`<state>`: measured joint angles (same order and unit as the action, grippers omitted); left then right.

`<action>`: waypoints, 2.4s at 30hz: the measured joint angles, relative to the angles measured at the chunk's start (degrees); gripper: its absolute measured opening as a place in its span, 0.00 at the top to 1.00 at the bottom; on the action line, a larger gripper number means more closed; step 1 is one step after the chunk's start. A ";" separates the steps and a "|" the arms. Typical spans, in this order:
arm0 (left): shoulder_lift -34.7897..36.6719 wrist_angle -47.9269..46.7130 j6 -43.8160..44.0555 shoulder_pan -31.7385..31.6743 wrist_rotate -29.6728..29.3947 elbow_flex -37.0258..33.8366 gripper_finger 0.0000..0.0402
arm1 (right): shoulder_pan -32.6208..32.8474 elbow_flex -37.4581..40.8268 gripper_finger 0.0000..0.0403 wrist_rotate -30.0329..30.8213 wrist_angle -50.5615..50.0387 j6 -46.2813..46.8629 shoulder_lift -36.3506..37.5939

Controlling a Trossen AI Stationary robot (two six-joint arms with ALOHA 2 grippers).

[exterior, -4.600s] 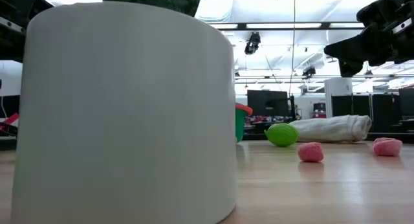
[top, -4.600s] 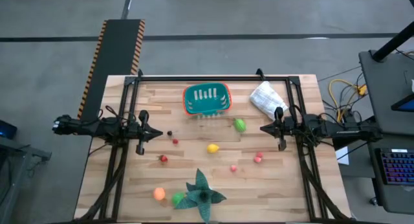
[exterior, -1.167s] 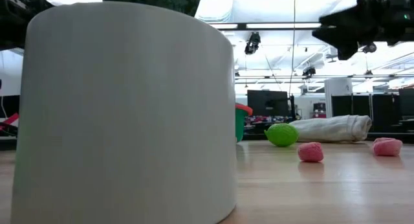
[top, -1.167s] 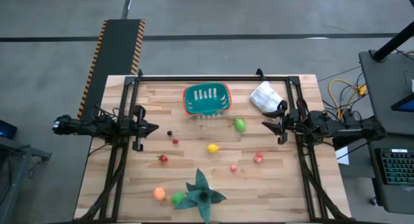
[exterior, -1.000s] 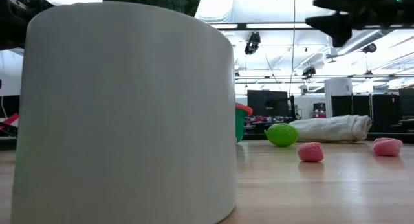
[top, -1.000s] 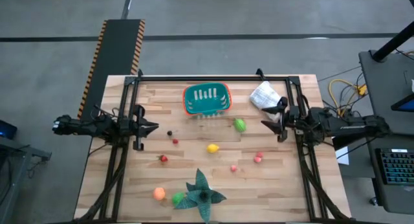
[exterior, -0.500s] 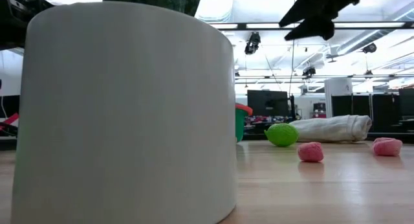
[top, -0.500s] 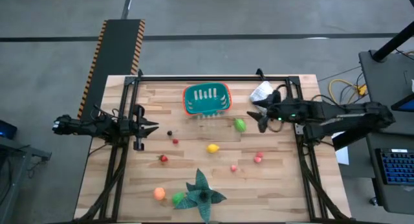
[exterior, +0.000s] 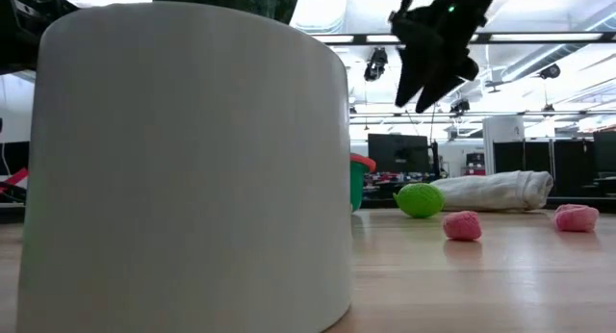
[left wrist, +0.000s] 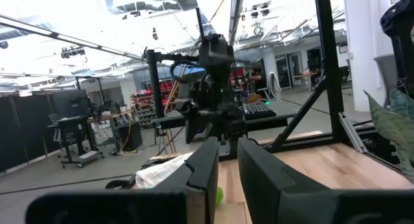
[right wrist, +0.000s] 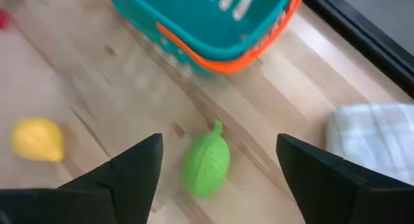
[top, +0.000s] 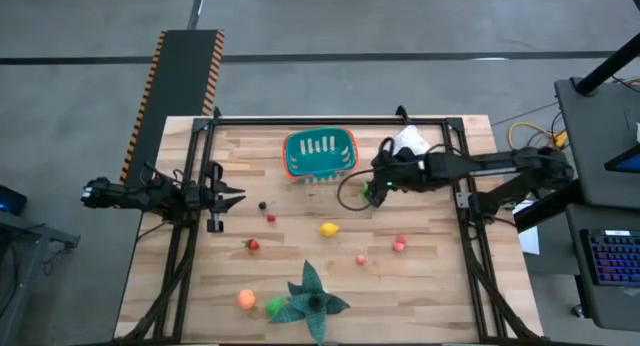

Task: Pick and placing Produce into tupperware
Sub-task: Put the green cantaloupe toy into the bin

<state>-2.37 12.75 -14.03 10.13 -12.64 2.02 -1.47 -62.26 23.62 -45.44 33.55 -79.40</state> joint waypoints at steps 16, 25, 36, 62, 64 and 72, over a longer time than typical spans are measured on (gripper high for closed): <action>0.00 0.10 0.19 0.00 0.34 0.00 0.89 | -5.21 -1.70 0.12 -1.99 -4.76 1.20 -8.11; 0.00 0.00 0.21 0.00 0.37 0.00 0.89 | -7.46 5.62 0.11 -9.44 5.35 2.03 -7.77; 0.00 -0.02 0.21 0.00 0.36 0.00 0.89 | -7.19 7.89 0.11 -12.14 10.93 3.07 -9.07; -0.02 0.04 0.22 0.00 0.37 -0.02 0.89 | -6.80 8.17 0.16 -16.11 14.37 2.88 -18.57; -0.02 0.02 0.21 0.00 0.37 -0.02 0.89 | -6.80 8.17 0.19 -16.11 14.35 2.87 -18.59; -0.02 0.02 0.18 0.00 0.37 -0.02 0.89 | -6.80 8.17 0.33 -16.11 14.32 2.87 -18.59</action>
<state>-2.39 12.78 -13.86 10.13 -12.27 2.00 -8.27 -54.08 7.51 -31.11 36.42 -98.00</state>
